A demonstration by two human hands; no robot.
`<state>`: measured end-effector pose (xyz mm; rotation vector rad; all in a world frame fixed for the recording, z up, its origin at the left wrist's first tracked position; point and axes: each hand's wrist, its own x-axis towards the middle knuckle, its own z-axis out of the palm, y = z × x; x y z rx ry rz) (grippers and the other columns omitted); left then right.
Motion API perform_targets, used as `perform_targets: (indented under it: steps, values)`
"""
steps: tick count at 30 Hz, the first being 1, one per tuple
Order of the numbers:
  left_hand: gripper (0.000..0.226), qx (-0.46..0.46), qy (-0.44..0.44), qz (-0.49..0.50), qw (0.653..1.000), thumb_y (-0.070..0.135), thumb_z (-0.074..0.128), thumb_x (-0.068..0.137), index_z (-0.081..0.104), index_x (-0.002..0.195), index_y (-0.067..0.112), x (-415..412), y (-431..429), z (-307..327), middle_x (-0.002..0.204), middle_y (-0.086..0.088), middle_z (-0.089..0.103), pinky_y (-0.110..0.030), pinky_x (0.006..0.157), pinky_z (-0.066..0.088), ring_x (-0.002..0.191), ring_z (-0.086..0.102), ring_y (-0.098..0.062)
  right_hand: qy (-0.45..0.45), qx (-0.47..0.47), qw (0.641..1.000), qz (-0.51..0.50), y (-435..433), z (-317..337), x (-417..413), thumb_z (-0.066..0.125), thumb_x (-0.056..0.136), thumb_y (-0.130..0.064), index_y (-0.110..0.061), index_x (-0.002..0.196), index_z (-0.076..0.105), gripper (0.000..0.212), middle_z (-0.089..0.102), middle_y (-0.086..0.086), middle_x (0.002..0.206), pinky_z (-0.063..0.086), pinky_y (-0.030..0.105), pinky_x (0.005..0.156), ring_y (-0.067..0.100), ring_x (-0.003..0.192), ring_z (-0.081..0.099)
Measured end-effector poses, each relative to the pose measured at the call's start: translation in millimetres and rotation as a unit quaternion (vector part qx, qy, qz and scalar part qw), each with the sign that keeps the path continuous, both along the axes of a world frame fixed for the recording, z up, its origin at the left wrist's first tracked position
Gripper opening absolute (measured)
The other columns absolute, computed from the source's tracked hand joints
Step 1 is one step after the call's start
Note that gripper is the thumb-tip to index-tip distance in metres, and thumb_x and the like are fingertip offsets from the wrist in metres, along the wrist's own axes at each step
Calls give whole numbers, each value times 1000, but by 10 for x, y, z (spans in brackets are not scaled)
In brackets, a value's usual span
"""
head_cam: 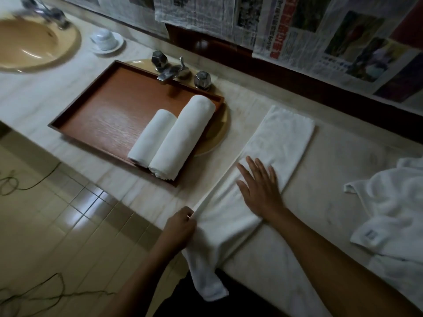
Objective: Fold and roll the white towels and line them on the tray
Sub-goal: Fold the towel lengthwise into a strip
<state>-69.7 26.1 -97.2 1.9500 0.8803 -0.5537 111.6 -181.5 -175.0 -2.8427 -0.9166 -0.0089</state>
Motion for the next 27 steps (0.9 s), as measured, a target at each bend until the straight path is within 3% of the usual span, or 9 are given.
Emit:
perform_targets:
  steps: [3, 10, 13, 16, 19, 22, 24, 27]
  values:
    - [3, 37, -33, 41, 998, 24, 51, 103, 52, 101, 22, -165, 4, -37, 94, -7, 68, -47, 75, 62, 82, 69, -25, -6, 4, 1000, -1, 13, 10, -6, 30, 106, -54, -34, 157, 36, 55, 24, -2, 168, 17, 53, 123, 23, 155, 20]
    - [11, 121, -55, 11, 991, 25, 54, 101, 54, 96, 16, -172, -113, -128, 85, -5, 63, -45, 72, 58, 79, 66, -26, 12, -21, 1000, -6, 32, -21, 10, 25, 106, -55, -35, 158, 32, 56, 20, -1, 169, 15, 57, 123, 24, 156, 17]
    - [11, 124, -61, 5, 990, 24, 53, 101, 54, 97, 14, -160, -130, -108, 85, -3, 61, -40, 69, 55, 79, 63, -25, 37, -23, 999, -28, 161, 82, -95, 42, 103, -44, -33, 156, 35, 55, 18, 9, 169, 12, 64, 121, 32, 156, 11]
    - [10, 115, -53, 9, 992, 25, 53, 102, 55, 99, 16, -167, -116, -92, 87, -2, 61, -41, 75, 58, 82, 64, -23, 40, 24, 999, 19, 341, 165, -550, 51, 99, -37, -32, 153, 41, 55, 24, 13, 166, 17, 66, 119, 34, 155, 16]
    - [14, 96, -55, 5, 994, 29, 51, 103, 57, 100, 17, -173, -149, -41, 88, 0, 62, -34, 70, 60, 81, 65, -20, 78, -7, 995, 57, 344, 68, -993, 31, 103, -51, -36, 158, 28, 58, 14, 4, 170, 13, 63, 122, 28, 157, 8]
    - [17, 96, -72, -49, 992, 19, 49, 100, 62, 91, 13, -237, -211, -28, 85, -1, 63, -32, 62, 57, 74, 63, -18, 78, -16, 996, 47, 265, -1, -987, 27, 103, -56, -41, 161, 18, 60, 7, -3, 172, 9, 59, 123, 23, 158, 2]
    - [18, 58, -84, -67, 993, 9, 52, 93, 66, 82, 8, -354, -208, 3, 79, -7, 67, -40, 62, 57, 69, 64, -22, 88, -29, 994, 51, 267, 4, -948, 26, 102, -58, -43, 160, 16, 61, 6, -5, 172, 9, 58, 123, 22, 158, 2]
    - [29, -178, -82, 41, 980, -6, 50, 84, 74, 78, 9, -541, -102, 26, 76, -16, 70, -37, 54, 54, 64, 64, -32, 87, -35, 994, 49, 280, 23, -948, 24, 102, -60, -43, 160, 18, 61, 7, -5, 171, 10, 57, 122, 22, 158, 5]
